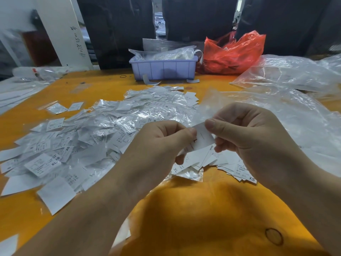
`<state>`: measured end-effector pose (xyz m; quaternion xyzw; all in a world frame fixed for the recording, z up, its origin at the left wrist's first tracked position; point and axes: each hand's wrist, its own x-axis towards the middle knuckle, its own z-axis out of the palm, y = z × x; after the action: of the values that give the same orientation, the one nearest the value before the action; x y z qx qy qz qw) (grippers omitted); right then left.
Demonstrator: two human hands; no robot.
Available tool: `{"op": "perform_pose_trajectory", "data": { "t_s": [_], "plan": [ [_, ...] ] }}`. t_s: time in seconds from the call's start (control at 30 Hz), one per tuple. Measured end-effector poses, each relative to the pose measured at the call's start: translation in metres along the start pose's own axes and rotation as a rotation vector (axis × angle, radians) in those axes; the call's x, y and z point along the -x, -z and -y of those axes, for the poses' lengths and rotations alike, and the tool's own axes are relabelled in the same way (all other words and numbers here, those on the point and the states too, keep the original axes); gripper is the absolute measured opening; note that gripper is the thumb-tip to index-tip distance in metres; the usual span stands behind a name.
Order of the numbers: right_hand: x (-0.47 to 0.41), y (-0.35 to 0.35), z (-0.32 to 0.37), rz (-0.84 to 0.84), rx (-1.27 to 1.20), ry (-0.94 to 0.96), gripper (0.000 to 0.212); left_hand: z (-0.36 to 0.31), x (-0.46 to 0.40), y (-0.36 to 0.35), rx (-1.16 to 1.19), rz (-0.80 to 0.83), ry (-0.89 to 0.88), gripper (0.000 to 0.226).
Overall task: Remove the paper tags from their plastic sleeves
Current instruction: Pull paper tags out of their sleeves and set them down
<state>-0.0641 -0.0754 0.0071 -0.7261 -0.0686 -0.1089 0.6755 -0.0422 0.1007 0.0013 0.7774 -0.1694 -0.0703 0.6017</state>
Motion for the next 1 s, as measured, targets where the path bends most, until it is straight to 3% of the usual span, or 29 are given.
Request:
{"op": "perform_pose_trajectory", "data": {
  "t_s": [0.17,0.47,0.77,1.0],
  "plan": [
    [0.0,-0.0004,0.0,0.028,-0.036,-0.022,0.036,-0.0005,0.0003,0.0002,0.012,-0.033,-0.001,0.03],
    [-0.0014,-0.0001,-0.0014,0.056,-0.126,-0.068,0.021,0.0002,0.0001,0.0005,0.027,-0.07,0.004,0.032],
    [-0.0009,-0.0017,-0.0023,0.049,-0.075,-0.059,0.039,0.0007,-0.0005,0.0006,0.102,-0.06,0.02,0.029],
    [-0.0035,-0.0002,-0.0039,0.029,-0.172,-0.09,0.017,-0.0009,0.0004,-0.0013,0.095,0.018,0.045,0.031]
  ]
}}
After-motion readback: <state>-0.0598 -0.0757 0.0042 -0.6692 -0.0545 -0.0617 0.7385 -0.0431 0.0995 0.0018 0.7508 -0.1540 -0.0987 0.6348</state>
